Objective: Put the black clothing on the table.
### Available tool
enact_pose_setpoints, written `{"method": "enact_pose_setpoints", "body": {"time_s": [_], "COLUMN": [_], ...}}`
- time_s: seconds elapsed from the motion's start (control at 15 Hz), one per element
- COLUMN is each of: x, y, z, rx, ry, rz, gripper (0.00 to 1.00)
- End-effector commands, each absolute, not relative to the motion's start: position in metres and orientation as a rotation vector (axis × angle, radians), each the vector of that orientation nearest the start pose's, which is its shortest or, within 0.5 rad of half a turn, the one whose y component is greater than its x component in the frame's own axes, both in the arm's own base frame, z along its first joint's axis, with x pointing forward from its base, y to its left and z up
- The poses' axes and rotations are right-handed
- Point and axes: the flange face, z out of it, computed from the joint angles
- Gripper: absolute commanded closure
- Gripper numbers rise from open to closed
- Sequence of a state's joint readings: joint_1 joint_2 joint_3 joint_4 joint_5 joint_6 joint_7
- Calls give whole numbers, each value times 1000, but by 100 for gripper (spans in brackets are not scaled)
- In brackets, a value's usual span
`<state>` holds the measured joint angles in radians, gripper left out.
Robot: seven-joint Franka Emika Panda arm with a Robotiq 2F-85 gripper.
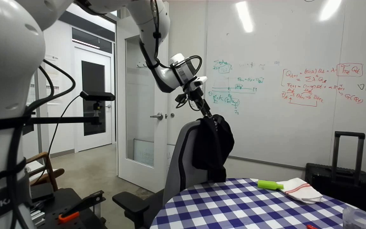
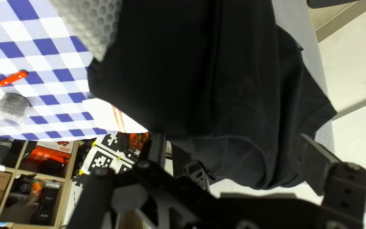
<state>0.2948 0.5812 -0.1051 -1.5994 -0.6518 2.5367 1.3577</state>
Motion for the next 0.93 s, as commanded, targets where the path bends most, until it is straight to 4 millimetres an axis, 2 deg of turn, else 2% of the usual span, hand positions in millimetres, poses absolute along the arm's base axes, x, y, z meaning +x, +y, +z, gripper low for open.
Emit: {"method": "enact_pose_setpoints", "body": {"time_s": [0.0, 0.07, 0.13, 0.2, 0.33, 0.4, 0.67, 0.87], "x": [718, 719, 719, 720, 721, 722, 725, 728], "y": [148, 146, 146, 147, 151, 153, 156, 151], "z": [322, 320, 318, 317, 318, 320, 329, 338], "rx": [-2962, -2965, -2968, -2969, -2968, -2966, -2958, -2945], "ry": [1143, 1162, 1176, 1188, 1195, 1193, 1204, 1230], "rz": [-982, -973, -957, -947, -947, -954, -970, -988], "gripper": [27, 23, 13, 7, 44, 45, 76, 88]}}
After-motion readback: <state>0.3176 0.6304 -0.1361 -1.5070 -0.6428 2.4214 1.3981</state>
